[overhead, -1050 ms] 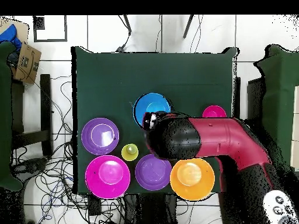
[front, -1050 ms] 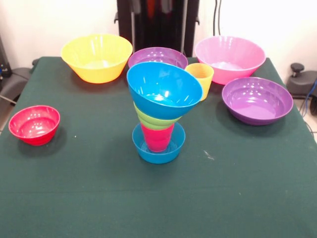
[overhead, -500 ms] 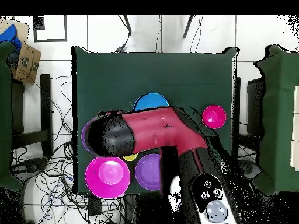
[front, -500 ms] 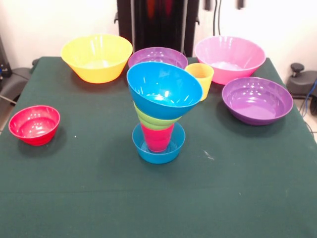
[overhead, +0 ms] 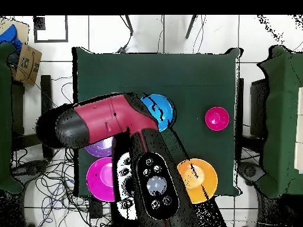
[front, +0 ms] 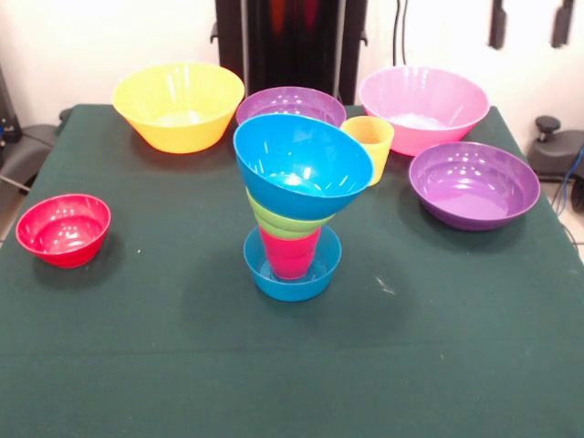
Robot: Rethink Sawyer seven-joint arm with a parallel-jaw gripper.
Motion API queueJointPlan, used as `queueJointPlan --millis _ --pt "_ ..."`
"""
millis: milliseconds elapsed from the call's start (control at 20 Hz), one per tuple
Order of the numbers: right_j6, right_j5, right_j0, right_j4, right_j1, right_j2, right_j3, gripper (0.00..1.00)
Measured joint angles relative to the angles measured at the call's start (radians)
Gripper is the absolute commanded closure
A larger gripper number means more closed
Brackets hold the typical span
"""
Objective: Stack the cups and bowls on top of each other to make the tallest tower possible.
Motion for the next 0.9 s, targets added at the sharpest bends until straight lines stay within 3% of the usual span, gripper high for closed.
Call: queueJointPlan --millis 350,900 --pt "0.045 0.0 0.085 -0.003 0.127 -0.091 -0.121 0.0" --pt "0.045 0.0 0.128 -0.003 0.277 -0.222 -0.262 0.0"
